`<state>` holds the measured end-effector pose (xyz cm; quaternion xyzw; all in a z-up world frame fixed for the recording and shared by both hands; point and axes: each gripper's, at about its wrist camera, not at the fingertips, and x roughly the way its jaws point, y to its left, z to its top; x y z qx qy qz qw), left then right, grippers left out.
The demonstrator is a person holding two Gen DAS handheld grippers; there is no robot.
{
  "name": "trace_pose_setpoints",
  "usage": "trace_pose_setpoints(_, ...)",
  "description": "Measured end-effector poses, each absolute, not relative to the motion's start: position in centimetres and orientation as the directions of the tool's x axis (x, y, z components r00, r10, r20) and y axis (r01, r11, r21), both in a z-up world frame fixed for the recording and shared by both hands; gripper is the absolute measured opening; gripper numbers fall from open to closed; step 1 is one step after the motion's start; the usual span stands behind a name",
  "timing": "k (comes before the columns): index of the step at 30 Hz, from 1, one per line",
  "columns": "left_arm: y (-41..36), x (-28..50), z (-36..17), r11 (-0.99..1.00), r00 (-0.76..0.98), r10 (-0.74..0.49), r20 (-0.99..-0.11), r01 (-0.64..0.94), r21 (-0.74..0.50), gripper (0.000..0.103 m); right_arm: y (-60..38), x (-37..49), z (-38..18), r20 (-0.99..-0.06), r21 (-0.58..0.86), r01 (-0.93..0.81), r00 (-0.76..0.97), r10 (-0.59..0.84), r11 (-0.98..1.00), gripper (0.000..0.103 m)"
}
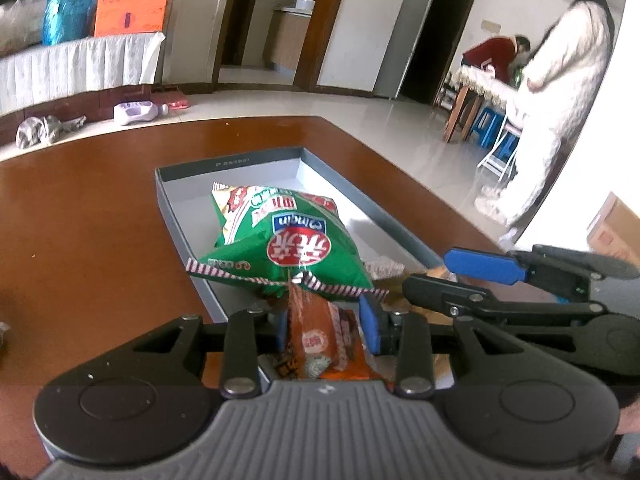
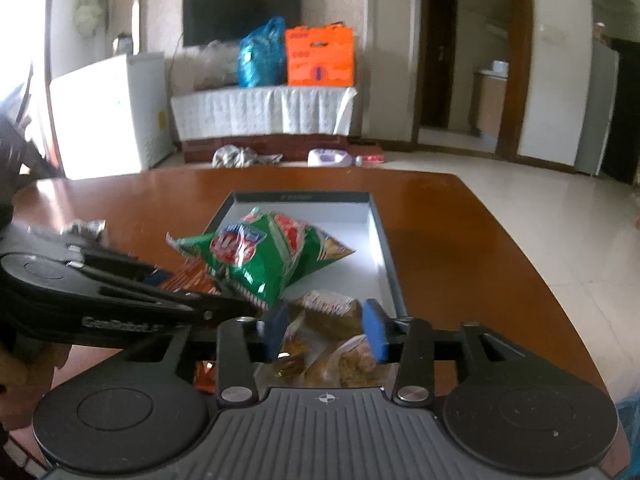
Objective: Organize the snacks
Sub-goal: 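Open both grippers to release the snacks into the grey box, then move both open grippers back to the remaining snacks on the table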
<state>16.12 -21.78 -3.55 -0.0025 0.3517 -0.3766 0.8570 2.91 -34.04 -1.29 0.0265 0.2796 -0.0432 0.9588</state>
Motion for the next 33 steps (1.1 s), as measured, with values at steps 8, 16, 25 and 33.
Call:
trace_pose_setpoints(8, -21.0, 15.8, -2.6, 0.724, 0.496, -0.649, -0.577, 0.636, -0.267, 0.043, -34.3, 2.8, -0.7, -0.486, 0.045, 0.122, 0.87, -0.086, 0.991, 0.054)
trace_pose_setpoints(16, -19.2, 15.5, -1.6, 0.722, 0.521, -0.653, -0.549, 0.646, -0.246, 0.043, -33.4, 2.7, -0.3, -0.455, 0.055, 0.117, 0.887, -0.08, 0.992, 0.061)
trace_pose_setpoints(25, -16.9, 15.7, -1.4, 0.703, 0.482, -0.676, -0.557, 0.649, -0.292, 0.043, -32.2, 2.6, 0.4, -0.431, 0.072, 0.11, 0.9, -0.068, 0.991, 0.064)
trace_pose_setpoints(33, -14.4, 15.1, -0.5, 0.736, 0.551, -0.636, -0.541, 0.643, -0.21, 0.043, -30.1, 3.1, 0.5, -0.431, 0.05, 0.053, 0.902, -0.026, 0.997, 0.068)
